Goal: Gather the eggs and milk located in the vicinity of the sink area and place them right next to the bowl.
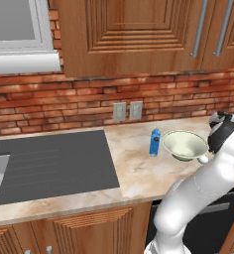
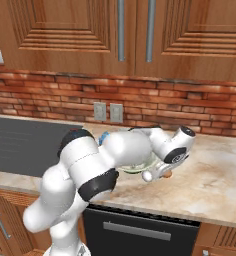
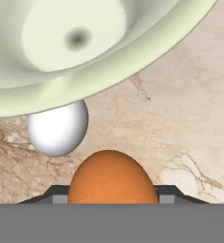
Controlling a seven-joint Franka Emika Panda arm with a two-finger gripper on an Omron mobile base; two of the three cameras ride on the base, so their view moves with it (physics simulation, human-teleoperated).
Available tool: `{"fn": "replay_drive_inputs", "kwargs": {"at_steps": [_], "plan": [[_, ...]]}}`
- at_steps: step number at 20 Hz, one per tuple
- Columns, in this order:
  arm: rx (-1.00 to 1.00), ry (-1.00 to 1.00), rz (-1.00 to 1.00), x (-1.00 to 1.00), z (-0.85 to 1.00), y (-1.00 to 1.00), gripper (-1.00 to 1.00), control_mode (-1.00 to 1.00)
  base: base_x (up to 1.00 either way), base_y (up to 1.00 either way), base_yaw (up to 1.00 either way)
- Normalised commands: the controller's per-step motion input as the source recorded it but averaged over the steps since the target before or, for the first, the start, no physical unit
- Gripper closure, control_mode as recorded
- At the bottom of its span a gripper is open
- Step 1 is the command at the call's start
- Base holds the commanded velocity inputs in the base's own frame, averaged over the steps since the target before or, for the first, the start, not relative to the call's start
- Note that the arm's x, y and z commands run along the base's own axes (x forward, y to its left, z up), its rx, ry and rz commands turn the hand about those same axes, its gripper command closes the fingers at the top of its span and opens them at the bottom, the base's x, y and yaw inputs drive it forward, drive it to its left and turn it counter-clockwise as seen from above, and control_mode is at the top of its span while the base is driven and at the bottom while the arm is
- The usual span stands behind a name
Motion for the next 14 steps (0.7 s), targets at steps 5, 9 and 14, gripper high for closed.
{"fn": "replay_drive_inputs", "kwargs": {"at_steps": [5, 9, 14], "plan": [[0.00, 0.00, 0.01, 0.11, -0.02, -0.10, 1.00, -1.00, 0.00, 0.00, 0.00], [0.00, 0.00, 0.01, 0.01, 0.00, -0.02, 1.00, -1.00, 0.00, 0.00, 0.00], [0.00, 0.00, 0.03, 0.03, 0.00, 0.00, 1.00, -1.00, 0.00, 0.00, 0.00]]}}
